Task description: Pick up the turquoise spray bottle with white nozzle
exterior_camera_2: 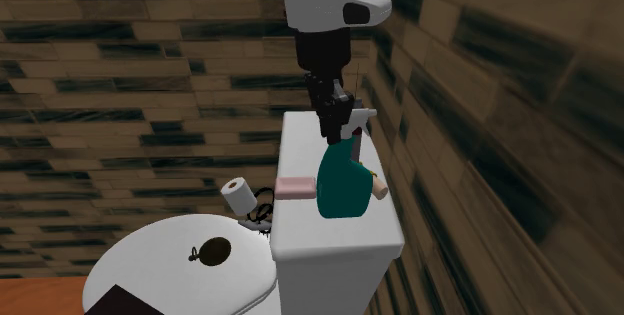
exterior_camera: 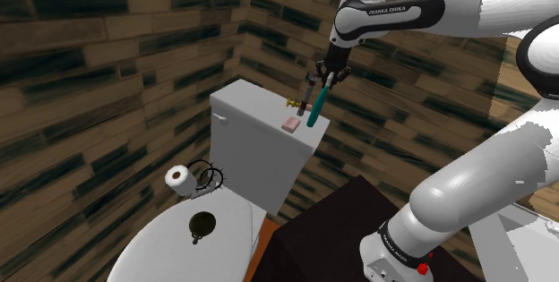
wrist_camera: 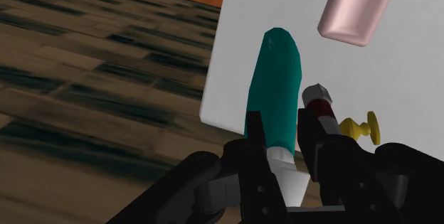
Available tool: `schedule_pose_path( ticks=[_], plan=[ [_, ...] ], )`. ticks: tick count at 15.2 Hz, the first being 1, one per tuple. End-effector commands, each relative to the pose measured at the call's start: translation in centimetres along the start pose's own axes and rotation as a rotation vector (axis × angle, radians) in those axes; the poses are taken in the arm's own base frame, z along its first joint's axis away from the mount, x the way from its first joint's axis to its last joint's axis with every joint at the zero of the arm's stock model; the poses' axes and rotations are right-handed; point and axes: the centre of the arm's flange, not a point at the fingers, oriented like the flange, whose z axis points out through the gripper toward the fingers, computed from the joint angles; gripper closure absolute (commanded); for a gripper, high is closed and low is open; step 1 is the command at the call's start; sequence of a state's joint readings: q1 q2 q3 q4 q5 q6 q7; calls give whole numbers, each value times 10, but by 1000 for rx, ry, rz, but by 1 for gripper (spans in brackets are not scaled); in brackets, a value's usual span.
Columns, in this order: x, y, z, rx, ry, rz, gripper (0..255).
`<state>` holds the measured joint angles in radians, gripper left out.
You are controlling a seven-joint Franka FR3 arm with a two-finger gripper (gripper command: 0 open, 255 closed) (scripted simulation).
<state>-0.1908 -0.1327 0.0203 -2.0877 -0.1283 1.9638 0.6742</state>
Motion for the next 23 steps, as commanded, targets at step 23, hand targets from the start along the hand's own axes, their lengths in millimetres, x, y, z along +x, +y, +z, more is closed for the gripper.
schedule_pose_path(
  ticks=[23],
  plan=[
    [7,7,-79,0,0,0,255]
  ],
)
